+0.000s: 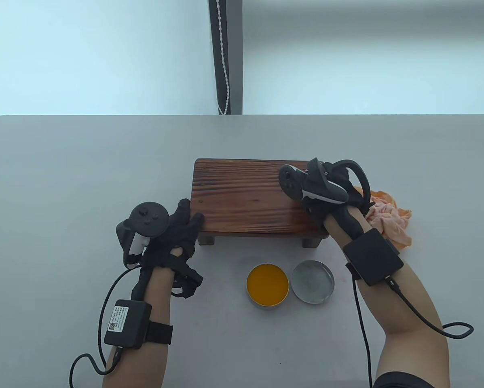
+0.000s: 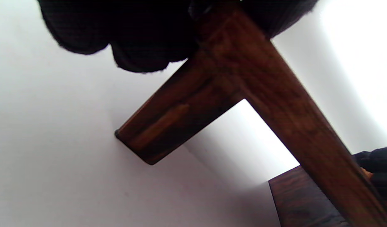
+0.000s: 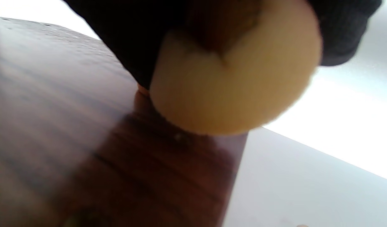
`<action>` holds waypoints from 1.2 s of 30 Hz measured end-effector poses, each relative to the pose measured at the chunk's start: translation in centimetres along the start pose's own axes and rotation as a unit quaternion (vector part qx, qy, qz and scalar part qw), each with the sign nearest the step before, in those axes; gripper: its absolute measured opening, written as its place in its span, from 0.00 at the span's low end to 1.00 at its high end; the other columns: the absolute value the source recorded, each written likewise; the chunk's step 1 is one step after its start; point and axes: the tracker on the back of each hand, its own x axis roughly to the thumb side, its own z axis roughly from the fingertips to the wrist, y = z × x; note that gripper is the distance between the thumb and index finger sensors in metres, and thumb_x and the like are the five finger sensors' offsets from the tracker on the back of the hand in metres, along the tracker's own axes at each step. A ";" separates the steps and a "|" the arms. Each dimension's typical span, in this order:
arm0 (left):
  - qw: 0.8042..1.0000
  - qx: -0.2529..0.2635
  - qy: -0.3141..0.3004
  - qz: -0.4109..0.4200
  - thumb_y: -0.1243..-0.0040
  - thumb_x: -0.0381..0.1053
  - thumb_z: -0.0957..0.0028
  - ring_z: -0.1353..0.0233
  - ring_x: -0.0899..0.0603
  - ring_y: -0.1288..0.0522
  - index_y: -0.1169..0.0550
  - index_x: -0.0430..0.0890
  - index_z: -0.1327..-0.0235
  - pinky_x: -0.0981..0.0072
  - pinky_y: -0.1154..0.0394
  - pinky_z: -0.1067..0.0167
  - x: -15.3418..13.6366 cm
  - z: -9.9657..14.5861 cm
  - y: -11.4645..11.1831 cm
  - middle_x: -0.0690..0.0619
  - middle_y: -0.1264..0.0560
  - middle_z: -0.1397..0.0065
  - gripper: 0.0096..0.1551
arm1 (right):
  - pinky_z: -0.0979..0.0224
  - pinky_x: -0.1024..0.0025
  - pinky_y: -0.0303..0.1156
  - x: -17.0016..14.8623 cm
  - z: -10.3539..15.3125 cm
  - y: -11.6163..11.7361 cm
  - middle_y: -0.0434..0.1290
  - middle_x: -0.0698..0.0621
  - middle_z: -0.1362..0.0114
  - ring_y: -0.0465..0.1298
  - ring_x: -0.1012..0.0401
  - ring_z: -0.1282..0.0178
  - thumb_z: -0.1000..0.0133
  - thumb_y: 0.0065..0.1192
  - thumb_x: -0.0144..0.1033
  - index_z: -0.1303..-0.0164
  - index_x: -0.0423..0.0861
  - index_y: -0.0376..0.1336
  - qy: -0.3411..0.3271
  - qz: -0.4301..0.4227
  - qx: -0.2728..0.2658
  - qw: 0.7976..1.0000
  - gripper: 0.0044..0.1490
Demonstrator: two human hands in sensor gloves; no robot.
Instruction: Dip and apply wood wax on stool
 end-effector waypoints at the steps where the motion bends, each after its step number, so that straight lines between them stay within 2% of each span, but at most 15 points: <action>1: 1.000 0.000 0.000 0.001 0.45 0.57 0.35 0.41 0.30 0.20 0.40 0.29 0.13 0.26 0.26 0.41 0.0 0.0 0.0 0.29 0.23 0.35 0.47 | 0.44 0.37 0.82 0.2 0.0 0.0 0.85 0.33 0.42 0.86 0.42 0.49 0.47 0.81 0.32 0.39 0.45 0.77 -0.003 -0.001 -0.005 1.000 0.25; 4: 1.000 -0.001 0.000 0.000 0.45 0.57 0.35 0.41 0.30 0.20 0.41 0.29 0.13 0.26 0.26 0.41 0.0 0.0 0.0 0.29 0.23 0.35 0.48 | 0.44 0.38 0.82 -0.6 -0.9 0.3 0.84 0.34 0.41 0.86 0.43 0.48 0.46 0.81 0.32 0.39 0.48 0.77 0.020 -0.022 -0.015 0.999 0.24; 8: 1.000 -0.003 0.000 0.002 0.45 0.57 0.35 0.41 0.30 0.20 0.41 0.29 0.13 0.26 0.26 0.41 0.0 0.0 0.0 0.29 0.23 0.35 0.47 | 0.45 0.37 0.81 -2.2 -1.4 0.8 0.84 0.33 0.41 0.86 0.42 0.48 0.46 0.80 0.32 0.37 0.47 0.76 0.062 -0.040 -0.011 0.997 0.25; 11: 1.000 -0.003 0.000 0.003 0.45 0.57 0.35 0.41 0.30 0.21 0.41 0.29 0.13 0.26 0.26 0.41 0.0 0.0 0.0 0.29 0.23 0.35 0.47 | 0.45 0.37 0.82 -2.2 -0.2 0.6 0.84 0.33 0.42 0.86 0.42 0.49 0.46 0.81 0.32 0.38 0.45 0.77 0.045 -0.013 0.002 0.999 0.25; 15: 1.000 0.001 0.000 -0.001 0.45 0.57 0.35 0.41 0.30 0.20 0.41 0.29 0.13 0.26 0.26 0.41 0.0 0.0 -0.1 0.29 0.23 0.35 0.47 | 0.44 0.37 0.81 -1.4 0.7 0.4 0.84 0.33 0.41 0.86 0.42 0.48 0.46 0.81 0.32 0.38 0.46 0.77 0.018 -0.045 -0.003 0.999 0.25; 18: 1.000 -0.001 -0.001 0.000 0.45 0.57 0.35 0.41 0.30 0.20 0.41 0.29 0.13 0.26 0.26 0.41 0.0 0.0 0.0 0.29 0.23 0.35 0.47 | 0.44 0.38 0.81 -2.0 -0.6 0.8 0.84 0.34 0.40 0.86 0.42 0.48 0.46 0.80 0.32 0.37 0.48 0.76 0.050 -0.027 -0.022 0.998 0.25; 20: 1.000 -0.003 -0.001 0.002 0.45 0.57 0.35 0.41 0.30 0.20 0.41 0.29 0.13 0.26 0.26 0.41 0.0 0.0 0.0 0.29 0.23 0.35 0.47 | 0.44 0.38 0.81 -2.8 -1.1 1.0 0.84 0.34 0.40 0.86 0.42 0.48 0.46 0.80 0.32 0.37 0.48 0.76 0.066 -0.028 -0.016 0.997 0.25; 22: 1.000 -0.003 -0.001 0.002 0.45 0.57 0.35 0.41 0.30 0.20 0.41 0.29 0.13 0.26 0.26 0.41 0.0 0.0 0.0 0.29 0.23 0.35 0.47 | 0.44 0.37 0.81 -3.2 -0.8 1.0 0.84 0.33 0.41 0.86 0.42 0.48 0.46 0.80 0.32 0.37 0.47 0.76 0.070 -0.028 -0.009 0.997 0.25; 27: 1.000 -0.001 -0.001 -0.001 0.45 0.57 0.35 0.41 0.30 0.20 0.41 0.29 0.13 0.26 0.26 0.41 0.0 0.0 0.0 0.29 0.23 0.35 0.47 | 0.44 0.37 0.81 -2.2 0.9 0.6 0.84 0.33 0.41 0.86 0.42 0.49 0.46 0.81 0.32 0.38 0.45 0.77 0.029 -0.031 -0.001 0.999 0.25; 33: 1.000 -0.002 -0.001 0.001 0.45 0.57 0.35 0.41 0.30 0.20 0.41 0.29 0.13 0.26 0.26 0.41 0.0 0.0 0.0 0.29 0.23 0.35 0.47 | 0.44 0.38 0.81 -3.6 -0.6 1.3 0.84 0.34 0.40 0.86 0.42 0.48 0.45 0.79 0.33 0.37 0.48 0.76 0.077 -0.034 -0.021 0.996 0.25; 36: 1.000 -0.002 -0.001 0.001 0.45 0.57 0.35 0.41 0.30 0.20 0.41 0.29 0.13 0.26 0.26 0.41 0.0 0.0 0.0 0.29 0.23 0.35 0.47 | 0.44 0.37 0.81 -4.0 0.0 1.3 0.84 0.33 0.40 0.86 0.41 0.48 0.46 0.80 0.32 0.37 0.46 0.76 0.079 -0.033 -0.010 0.996 0.25</action>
